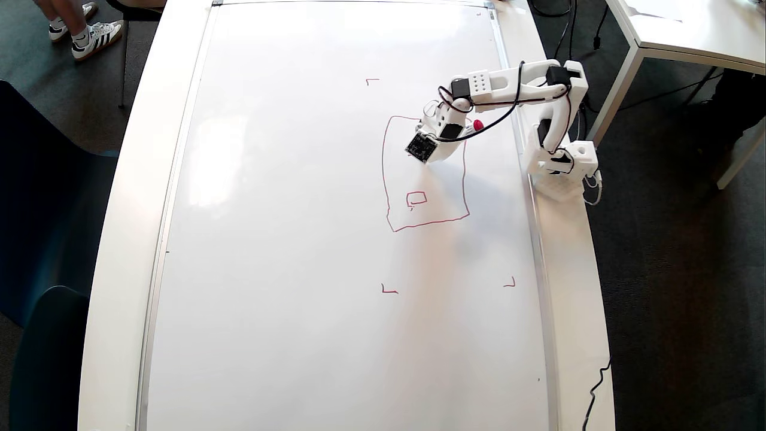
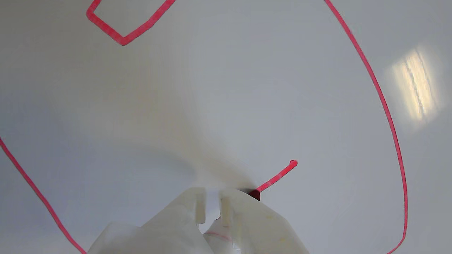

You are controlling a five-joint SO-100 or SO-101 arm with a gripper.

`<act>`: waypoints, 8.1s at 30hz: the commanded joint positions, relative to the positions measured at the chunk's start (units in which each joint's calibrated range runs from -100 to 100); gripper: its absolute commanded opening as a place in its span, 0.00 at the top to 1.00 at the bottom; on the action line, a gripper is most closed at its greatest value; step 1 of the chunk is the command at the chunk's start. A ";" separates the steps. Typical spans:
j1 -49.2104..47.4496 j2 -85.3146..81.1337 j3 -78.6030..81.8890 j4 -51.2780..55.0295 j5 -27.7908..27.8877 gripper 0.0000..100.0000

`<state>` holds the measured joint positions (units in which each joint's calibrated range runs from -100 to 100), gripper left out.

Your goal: Draw on a whiteboard a robot head using a pen attached to the gripper

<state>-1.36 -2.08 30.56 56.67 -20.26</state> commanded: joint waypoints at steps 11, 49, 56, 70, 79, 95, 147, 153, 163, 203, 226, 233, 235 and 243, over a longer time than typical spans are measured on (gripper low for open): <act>2.87 -1.32 1.89 0.15 -0.11 0.99; 5.52 -0.57 0.90 -8.19 0.37 0.99; 3.83 -0.57 1.17 -10.63 0.32 0.99; -0.15 -0.57 1.35 -10.63 -0.16 0.99; 0.44 -1.74 -3.73 -10.36 0.26 0.99; -7.00 -10.04 -6.82 5.88 -2.36 0.99; -10.24 5.97 -13.90 13.35 -7.19 0.99; -9.14 6.39 -13.81 13.53 -7.30 0.99; -3.91 5.81 -13.09 13.61 -6.87 0.99; -2.36 -4.26 -6.19 12.75 -6.44 0.99; -2.36 2.45 -3.10 12.92 -6.33 0.99; -2.07 2.37 -0.10 13.61 -6.33 0.99; -2.22 2.12 0.26 13.70 -6.33 0.99; -2.44 -2.08 3.35 13.61 -6.33 0.99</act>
<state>-4.00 -3.43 33.03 69.51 -26.39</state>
